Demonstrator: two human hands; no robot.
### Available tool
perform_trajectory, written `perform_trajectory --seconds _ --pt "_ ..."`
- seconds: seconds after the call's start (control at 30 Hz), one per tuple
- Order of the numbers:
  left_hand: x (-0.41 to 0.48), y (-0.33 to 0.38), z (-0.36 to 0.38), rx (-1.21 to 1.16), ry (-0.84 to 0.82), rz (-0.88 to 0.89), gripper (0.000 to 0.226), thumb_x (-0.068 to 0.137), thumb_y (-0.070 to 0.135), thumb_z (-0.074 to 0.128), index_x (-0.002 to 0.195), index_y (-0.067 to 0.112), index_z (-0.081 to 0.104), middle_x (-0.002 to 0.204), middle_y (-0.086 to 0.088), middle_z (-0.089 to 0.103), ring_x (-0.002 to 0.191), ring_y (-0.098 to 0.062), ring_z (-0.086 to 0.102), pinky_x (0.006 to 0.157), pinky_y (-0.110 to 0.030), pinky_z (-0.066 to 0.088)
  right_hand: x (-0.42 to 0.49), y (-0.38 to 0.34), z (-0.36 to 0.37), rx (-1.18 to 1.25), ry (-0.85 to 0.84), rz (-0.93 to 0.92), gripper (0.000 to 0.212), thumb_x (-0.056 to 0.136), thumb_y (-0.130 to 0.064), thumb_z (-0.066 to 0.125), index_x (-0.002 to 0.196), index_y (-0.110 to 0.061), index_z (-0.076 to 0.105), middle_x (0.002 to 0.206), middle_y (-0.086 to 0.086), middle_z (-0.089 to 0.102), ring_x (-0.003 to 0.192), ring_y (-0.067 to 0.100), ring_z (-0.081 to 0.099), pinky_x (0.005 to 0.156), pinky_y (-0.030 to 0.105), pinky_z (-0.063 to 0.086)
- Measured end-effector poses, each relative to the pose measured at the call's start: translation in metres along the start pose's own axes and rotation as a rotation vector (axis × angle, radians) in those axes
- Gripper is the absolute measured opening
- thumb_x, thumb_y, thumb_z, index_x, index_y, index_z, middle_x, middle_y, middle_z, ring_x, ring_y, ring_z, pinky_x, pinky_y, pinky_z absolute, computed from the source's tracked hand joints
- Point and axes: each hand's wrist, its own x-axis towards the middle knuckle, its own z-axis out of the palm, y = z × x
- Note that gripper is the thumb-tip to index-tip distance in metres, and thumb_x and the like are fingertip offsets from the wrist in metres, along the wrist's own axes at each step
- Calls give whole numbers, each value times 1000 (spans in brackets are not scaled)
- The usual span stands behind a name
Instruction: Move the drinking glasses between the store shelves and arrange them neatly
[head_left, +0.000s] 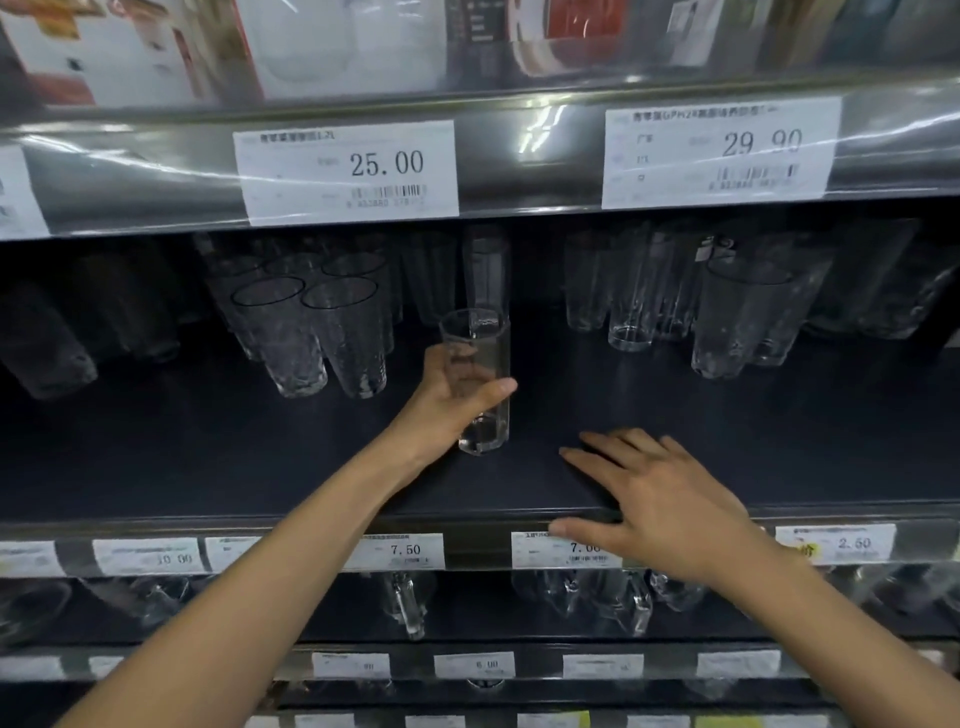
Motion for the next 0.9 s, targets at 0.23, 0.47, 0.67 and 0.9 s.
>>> perform_trajectory --seconds 0.23,0.47,0.67,0.9 --pt "2 -18 -24 246 -178 -24 75 82 22 78 138 25 29 122 -1 57 114 -3 56 94 -14 45 3 3 5 -10 43 -5 102 72 -95 3 154 -38 24 160 -15 26 145 9 22 118 37 24" --pt "35 -29 -18 156 -9 46 52 71 12 86 101 25 47 111 -9 67 104 -16 65 82 -21 53 2 2 6 -1 73 -1 101 73 -93 8 153 -36 30 159 -13 31 143 10 27 117 37 26" --pt "58 -35 -11 233 48 70 53 73 26 86 113 18 52 109 1 63 103 -10 62 84 -20 51 2 0 5 6 96 5 99 75 -92 14 151 -34 36 156 -12 38 141 11 32 114 37 30" --pt "76 -37 -7 314 98 111 48 77 29 84 117 23 59 96 13 60 88 -2 59 73 -9 45 1 -2 5 7 96 10 98 75 -93 13 152 -35 34 157 -13 35 142 10 30 115 36 30"
